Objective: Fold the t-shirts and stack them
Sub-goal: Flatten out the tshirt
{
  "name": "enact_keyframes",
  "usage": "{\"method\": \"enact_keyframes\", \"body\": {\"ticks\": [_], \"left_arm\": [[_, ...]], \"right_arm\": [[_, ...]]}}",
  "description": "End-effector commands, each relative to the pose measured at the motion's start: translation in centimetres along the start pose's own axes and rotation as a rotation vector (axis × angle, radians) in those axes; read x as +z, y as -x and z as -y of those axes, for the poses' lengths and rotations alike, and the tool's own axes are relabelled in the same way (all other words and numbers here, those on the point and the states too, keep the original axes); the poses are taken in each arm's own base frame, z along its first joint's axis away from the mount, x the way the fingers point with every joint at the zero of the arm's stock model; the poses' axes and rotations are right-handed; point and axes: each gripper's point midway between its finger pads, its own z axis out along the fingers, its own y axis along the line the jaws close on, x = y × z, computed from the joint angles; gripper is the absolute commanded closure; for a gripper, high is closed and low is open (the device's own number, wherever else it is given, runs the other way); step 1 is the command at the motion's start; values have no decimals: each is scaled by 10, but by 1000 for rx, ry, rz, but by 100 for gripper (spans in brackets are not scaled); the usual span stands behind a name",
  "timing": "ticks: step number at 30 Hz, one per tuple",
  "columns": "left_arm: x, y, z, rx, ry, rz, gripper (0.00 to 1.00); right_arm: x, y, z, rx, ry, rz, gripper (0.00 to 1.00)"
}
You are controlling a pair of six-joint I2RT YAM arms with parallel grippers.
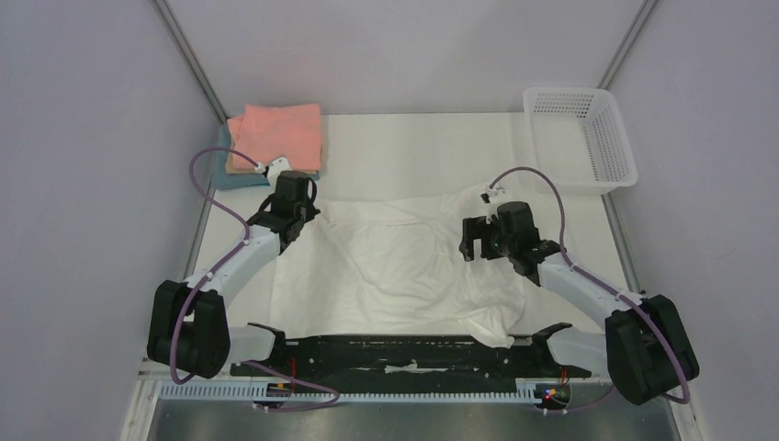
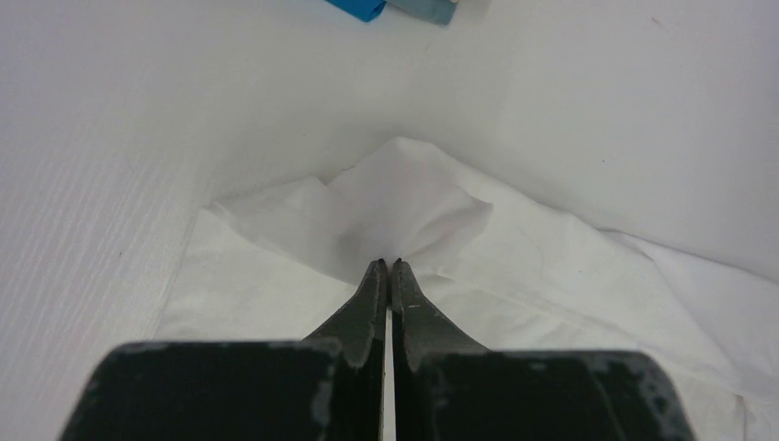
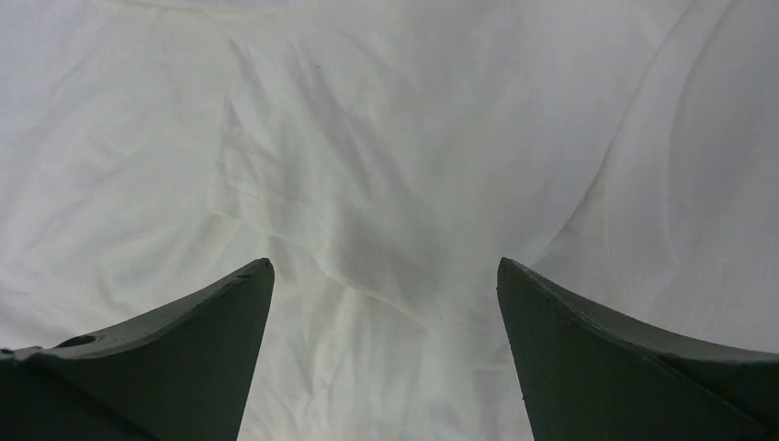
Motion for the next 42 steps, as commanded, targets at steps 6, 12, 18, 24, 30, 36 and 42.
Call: {"method": "enact_keyframes", "body": {"ticks": [6, 12, 18, 24, 30, 36, 42], "left_arm": [[-6, 12, 5, -46, -25, 42, 98], [-5, 11, 6, -44, -28, 37, 98], [-5, 10, 2, -41, -18, 41, 98], [-5, 10, 1, -39, -9, 46, 98], [-5, 12, 0, -39, -5, 51, 98], [-5, 12, -1, -37, 4, 55, 98], [-5, 13, -3, -35, 14, 57, 98]], "right_arm": [[-2, 19, -12, -506, -177, -23, 9], [12, 12, -39, -844, -157, -56, 8], [26, 21, -22, -840, -303, -63, 8], [31, 35, -12, -820, -416, -23, 8], [34, 57, -22, -777, -407, 69, 8], [48, 59, -41, -795, -293, 90, 8], [60, 44, -52, -827, -182, 33, 11]]}}
